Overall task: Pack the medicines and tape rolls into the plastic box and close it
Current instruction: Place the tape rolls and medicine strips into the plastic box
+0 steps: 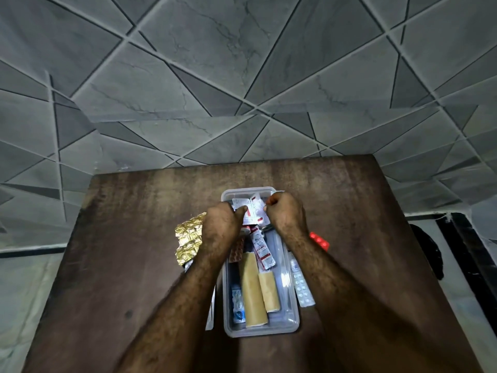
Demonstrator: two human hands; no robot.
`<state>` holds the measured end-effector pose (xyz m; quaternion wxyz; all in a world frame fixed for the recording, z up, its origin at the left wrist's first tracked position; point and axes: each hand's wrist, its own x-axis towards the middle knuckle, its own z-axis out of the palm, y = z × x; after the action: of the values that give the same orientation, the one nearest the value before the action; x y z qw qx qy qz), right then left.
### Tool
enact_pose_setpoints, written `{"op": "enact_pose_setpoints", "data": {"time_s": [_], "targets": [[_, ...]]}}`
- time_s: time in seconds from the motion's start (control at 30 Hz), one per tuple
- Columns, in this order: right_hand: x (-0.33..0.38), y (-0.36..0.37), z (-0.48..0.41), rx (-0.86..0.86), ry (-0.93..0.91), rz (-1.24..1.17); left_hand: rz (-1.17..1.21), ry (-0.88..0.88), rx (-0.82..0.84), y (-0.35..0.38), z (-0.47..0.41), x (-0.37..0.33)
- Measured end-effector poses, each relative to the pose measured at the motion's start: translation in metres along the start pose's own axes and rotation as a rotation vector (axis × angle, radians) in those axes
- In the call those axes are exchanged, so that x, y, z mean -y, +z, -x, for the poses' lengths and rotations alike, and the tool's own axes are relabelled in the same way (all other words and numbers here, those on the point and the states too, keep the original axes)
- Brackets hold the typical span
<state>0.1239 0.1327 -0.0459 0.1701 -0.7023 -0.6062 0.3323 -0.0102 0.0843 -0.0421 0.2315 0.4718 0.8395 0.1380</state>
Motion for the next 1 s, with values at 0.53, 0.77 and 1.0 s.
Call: {"op": "enact_pose_setpoints", "data": {"time_s": [0.53,0.77,1.0], "targets": [[-0.126,-0.042,0.014,0.029,0.043,0.193,-0.046,-0.085,0.130,-0.007,0.011,0.132],[-0.128,-0.033,0.021,0.051,-0.108,0.467,-0.114,-0.061,0.108,-0.003,0.019,0.123],[-0.132,-0.028,0.020,0.049,-0.058,0.461,-0.030,-0.069,0.102,0.001,0.020,0.122]]}}
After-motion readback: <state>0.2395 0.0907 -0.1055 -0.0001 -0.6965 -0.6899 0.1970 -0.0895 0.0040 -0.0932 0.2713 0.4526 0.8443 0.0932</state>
